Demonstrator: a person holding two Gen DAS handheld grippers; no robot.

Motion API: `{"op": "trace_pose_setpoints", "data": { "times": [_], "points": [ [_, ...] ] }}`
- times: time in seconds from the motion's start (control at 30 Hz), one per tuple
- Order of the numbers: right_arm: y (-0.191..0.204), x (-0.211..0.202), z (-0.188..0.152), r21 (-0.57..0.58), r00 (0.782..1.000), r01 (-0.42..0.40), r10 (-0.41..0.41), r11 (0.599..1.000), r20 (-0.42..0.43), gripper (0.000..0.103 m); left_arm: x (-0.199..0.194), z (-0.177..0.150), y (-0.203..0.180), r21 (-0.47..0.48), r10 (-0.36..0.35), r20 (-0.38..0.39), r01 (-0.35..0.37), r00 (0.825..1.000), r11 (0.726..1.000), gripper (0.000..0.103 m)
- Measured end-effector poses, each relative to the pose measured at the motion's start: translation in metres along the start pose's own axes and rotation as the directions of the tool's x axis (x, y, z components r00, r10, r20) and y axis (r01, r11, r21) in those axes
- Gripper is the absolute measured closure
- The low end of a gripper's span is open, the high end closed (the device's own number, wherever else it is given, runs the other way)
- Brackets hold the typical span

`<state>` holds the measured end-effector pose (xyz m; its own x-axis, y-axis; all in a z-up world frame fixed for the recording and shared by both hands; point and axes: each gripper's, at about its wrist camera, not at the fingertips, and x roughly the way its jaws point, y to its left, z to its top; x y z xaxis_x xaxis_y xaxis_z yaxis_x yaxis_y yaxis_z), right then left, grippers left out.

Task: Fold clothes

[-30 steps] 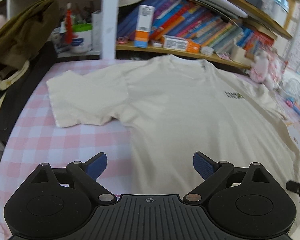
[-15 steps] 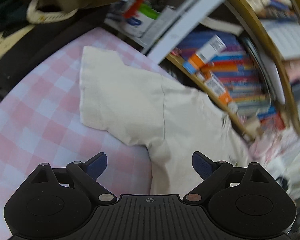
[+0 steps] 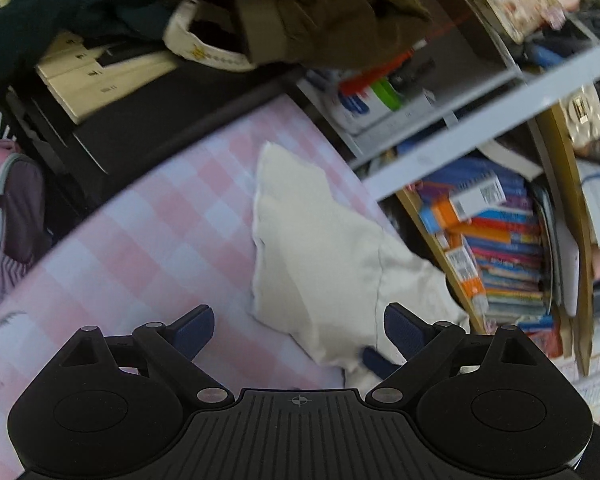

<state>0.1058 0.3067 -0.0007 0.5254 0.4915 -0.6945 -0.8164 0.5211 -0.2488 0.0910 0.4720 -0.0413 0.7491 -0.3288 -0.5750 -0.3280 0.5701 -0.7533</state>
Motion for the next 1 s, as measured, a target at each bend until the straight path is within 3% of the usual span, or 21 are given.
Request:
{"op": "trace_pose_setpoints", "data": {
  "times": [0.23,0.33,0.4,0.63,0.7,0.83,0.9,0.97,1.0],
  "points": [
    [0.012,0.048,0.022,-0.060,1.000,-0.001,-0.001,0.998,-0.031,0.067,0.010,0.014,0.013,-0.092,-0.021,-0.013,0.019,1.000,0.996,0.010],
    [0.007,0.056,0.025,-0.026,1.000,-0.013,0.013,1.000,-0.027,0.089,0.020,0.020,0.016,-0.131,-0.025,-0.027,0.021,0.999,0.991,0.009],
    [0.000,0.049,0.027,0.015,1.000,-0.002,0.002,1.000,0.003,0.096,0.028,0.023,0.018,-0.160,-0.039,-0.042,0.031,0.998,0.987,0.009],
    [-0.023,0.019,0.034,0.133,0.996,-0.048,0.038,0.990,0.078,0.096,0.072,0.033,0.017,-0.300,-0.169,-0.044,0.148,0.985,0.942,0.010],
    [-0.028,0.014,0.033,0.160,0.996,-0.058,0.046,0.985,0.078,0.097,0.079,0.034,0.013,-0.309,-0.174,-0.035,0.155,0.984,0.938,0.011],
    [-0.041,0.006,0.027,0.243,0.994,-0.098,0.084,0.965,0.068,0.095,0.079,0.035,0.007,-0.284,-0.172,-0.019,0.160,0.985,0.946,0.033],
    [-0.047,-0.003,0.018,0.292,0.993,-0.113,0.098,0.950,0.064,0.082,0.078,0.036,0.006,-0.263,-0.159,-0.027,0.146,0.987,0.954,0.045],
    [-0.052,-0.021,0.003,0.354,0.995,-0.093,0.076,0.931,0.061,0.061,0.078,0.036,0.008,-0.247,-0.137,-0.037,0.124,0.990,0.961,0.055],
    [-0.055,-0.030,-0.004,0.384,0.996,-0.083,0.065,0.919,0.060,0.061,0.078,0.035,0.009,-0.238,-0.127,-0.043,0.113,0.991,0.965,0.058]
  ]
}}
